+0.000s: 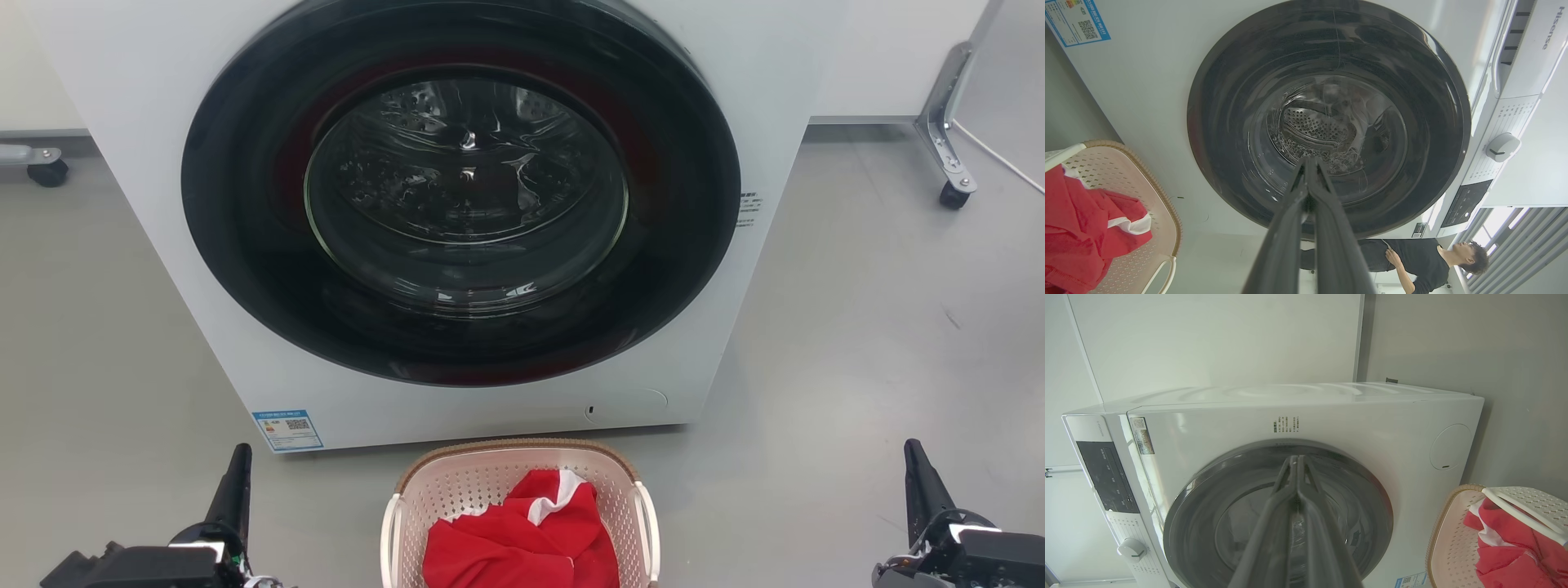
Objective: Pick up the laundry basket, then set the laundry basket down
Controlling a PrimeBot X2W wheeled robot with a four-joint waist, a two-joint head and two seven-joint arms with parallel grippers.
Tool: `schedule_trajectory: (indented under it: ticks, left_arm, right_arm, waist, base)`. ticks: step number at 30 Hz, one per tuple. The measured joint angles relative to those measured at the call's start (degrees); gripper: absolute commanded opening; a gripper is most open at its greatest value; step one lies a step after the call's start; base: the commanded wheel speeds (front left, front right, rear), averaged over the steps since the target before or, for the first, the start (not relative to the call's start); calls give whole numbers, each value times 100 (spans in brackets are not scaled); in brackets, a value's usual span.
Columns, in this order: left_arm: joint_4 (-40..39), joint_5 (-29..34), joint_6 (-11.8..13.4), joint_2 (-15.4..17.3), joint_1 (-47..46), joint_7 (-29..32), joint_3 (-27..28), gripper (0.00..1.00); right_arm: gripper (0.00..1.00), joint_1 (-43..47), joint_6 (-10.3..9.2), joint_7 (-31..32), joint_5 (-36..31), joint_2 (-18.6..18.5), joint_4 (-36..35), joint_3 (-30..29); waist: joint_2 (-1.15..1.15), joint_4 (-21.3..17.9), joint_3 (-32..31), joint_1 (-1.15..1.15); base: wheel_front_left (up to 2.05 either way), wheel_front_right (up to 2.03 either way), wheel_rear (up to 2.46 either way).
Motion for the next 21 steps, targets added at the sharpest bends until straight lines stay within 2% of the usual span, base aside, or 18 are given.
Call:
schedule_trajectory:
  ticks: [21]
  left_arm:
    - [2, 0, 0, 0, 0, -1, 0, 0]
  right_arm:
    - [0, 0, 1, 0, 1, 1, 0, 1]
  waist:
    - [0, 0, -1, 0]
  base:
    - [0, 0, 0]
